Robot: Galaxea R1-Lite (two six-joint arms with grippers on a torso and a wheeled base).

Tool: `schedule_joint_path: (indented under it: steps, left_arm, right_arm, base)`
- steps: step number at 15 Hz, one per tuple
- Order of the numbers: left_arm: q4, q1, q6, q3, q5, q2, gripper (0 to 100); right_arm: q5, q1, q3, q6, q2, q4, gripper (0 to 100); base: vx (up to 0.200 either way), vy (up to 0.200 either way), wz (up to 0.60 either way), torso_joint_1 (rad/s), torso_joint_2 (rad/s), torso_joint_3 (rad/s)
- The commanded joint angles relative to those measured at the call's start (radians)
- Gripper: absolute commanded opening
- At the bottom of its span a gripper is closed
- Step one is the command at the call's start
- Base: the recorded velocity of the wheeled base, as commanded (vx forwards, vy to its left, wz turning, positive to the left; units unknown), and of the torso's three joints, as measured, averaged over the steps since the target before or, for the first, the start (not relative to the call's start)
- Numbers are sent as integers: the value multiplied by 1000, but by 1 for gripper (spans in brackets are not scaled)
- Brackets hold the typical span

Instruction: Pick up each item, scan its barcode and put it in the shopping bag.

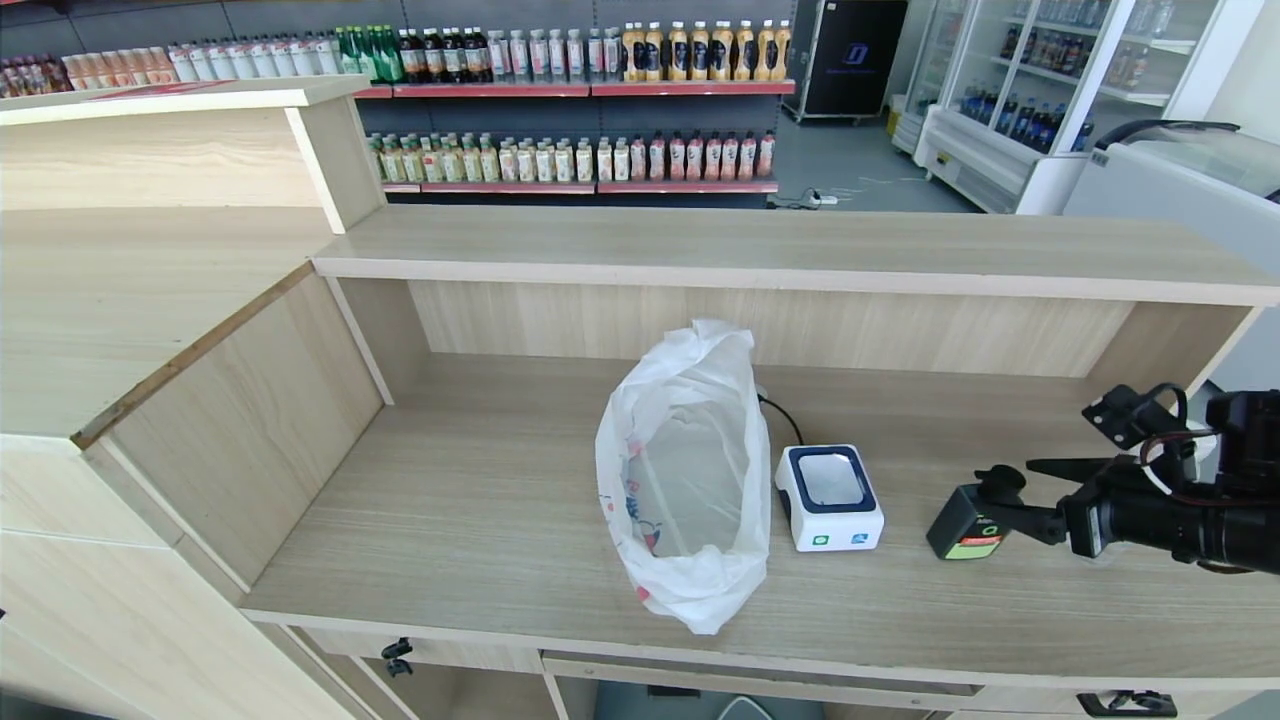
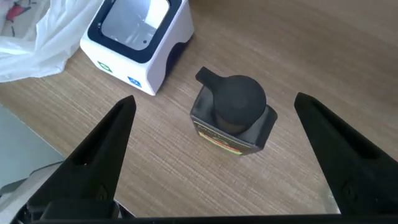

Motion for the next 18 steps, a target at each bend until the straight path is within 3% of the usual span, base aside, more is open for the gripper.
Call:
schedule_joint_path:
  steps: [1, 10, 18]
  left_arm:
    - [0, 0, 0, 0, 0, 1, 100]
    - [0, 0, 0, 0, 0, 1, 100]
    - [0, 0, 0, 0, 0, 1, 100]
  right_arm:
    - [20, 0, -44, -29, 80, 1, 100]
    - [63, 3, -80, -149, 212, 0, 100]
    - [91, 45, -144, -153, 296, -6, 100]
  base:
    - [0, 0, 0, 0, 0, 0]
    - [0, 0, 0, 0, 0, 0]
    - [0, 0, 0, 0, 0, 0]
